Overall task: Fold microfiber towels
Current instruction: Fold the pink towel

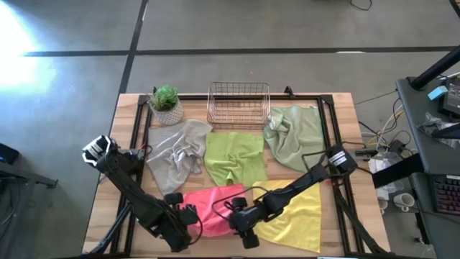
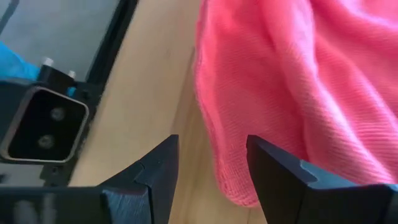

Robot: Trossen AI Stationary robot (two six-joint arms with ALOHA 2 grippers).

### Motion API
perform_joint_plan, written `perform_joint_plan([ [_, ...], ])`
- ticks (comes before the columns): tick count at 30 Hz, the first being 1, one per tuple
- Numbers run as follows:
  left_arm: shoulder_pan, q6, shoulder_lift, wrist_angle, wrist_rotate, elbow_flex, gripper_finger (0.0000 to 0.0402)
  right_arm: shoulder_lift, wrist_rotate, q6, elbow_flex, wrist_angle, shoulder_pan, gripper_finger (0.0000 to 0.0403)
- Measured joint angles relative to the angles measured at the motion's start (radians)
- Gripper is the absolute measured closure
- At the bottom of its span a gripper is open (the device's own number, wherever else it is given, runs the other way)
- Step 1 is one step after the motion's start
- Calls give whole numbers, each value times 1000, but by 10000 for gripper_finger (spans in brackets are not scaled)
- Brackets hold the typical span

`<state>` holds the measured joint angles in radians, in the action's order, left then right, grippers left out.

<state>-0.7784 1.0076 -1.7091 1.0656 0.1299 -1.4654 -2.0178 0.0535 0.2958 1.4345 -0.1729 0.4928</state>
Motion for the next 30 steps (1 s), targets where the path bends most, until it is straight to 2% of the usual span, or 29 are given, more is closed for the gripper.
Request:
perform_joint_plan([
  [8, 0, -3, 26, 1, 9, 0, 402, -43, -5, 5, 20, -2, 0, 225],
  [15, 0, -3, 43, 2, 12, 0, 402, -68, -56, 73, 20, 3, 0, 230],
  [19, 0, -3, 54, 8, 14, 0, 402, -67, -57, 98, 20, 1, 0, 263],
  [27, 0, -22, 60, 36, 14, 0, 402, -45, -46, 108, 19, -11, 10, 380],
  [30, 0, -43, 60, 37, 14, 1, 402, -16, -45, 150, 19, -17, 13, 390],
])
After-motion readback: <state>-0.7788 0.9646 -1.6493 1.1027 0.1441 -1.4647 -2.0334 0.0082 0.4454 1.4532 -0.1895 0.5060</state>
